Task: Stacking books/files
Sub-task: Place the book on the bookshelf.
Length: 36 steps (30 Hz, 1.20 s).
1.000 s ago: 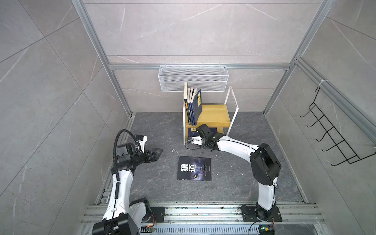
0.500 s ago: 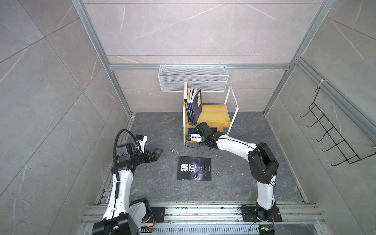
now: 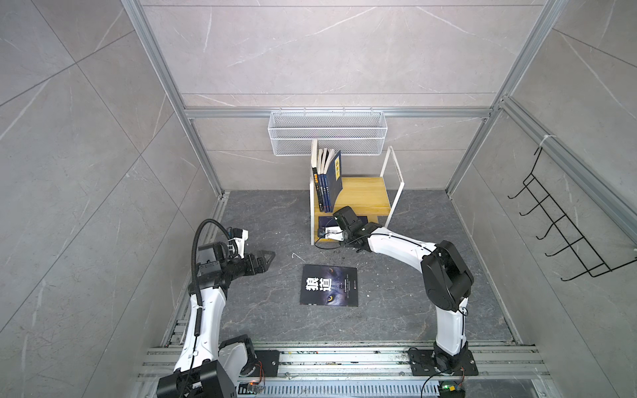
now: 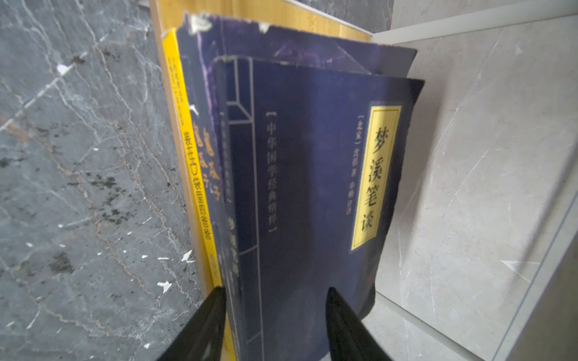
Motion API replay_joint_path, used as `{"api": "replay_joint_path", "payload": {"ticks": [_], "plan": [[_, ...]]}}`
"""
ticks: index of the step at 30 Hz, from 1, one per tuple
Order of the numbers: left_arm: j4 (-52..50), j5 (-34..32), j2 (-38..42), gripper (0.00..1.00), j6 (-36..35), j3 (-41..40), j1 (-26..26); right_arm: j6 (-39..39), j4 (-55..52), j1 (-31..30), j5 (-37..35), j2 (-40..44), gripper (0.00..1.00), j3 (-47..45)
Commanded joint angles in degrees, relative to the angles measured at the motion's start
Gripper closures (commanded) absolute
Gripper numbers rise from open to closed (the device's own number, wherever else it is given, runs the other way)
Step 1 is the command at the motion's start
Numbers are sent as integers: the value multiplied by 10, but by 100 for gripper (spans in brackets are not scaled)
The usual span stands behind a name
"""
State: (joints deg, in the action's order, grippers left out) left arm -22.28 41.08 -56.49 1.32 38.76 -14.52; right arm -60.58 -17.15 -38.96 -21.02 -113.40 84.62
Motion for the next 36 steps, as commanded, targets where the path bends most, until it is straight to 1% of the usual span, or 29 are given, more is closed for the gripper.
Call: {"api": "replay_joint_path", "payload": {"ticks": [1,5,8,12,16,19,22,26,30,33,36], "plan": [[11,17,1,0,-1,5,-4,-18,-12,8,-1,39,46,-26],[10,19,-1,0,-1,5,-4,-12,-24,16,-22,38,46,-25],[15,19,0,0,0,4,-4,-24,-1,22,-17,46,46,-46],[14,20,1,0,-4,1,-5,-16,-11,29,-37,35,47,-39],[18,21,2,0,-5,1,-5,-22,9,37,-35,34,47,-44],[13,33,1,0,-14,3,-5,-16,1,41,-49,25,47,-33],[14,32,0,0,-13,6,-6,-24,21,46,-39,28,47,-44],[18,33,-2,0,-12,3,-5,-17,14,49,-53,17,47,-31],[19,33,-1,0,-11,4,-5,-24,33,53,-43,24,47,-44],[18,34,-2,0,-12,4,-7,-13,11,54,-51,24,47,-33],[20,43,-5,0,-7,6,-7,-4,9,52,-26,50,47,-44]]}}
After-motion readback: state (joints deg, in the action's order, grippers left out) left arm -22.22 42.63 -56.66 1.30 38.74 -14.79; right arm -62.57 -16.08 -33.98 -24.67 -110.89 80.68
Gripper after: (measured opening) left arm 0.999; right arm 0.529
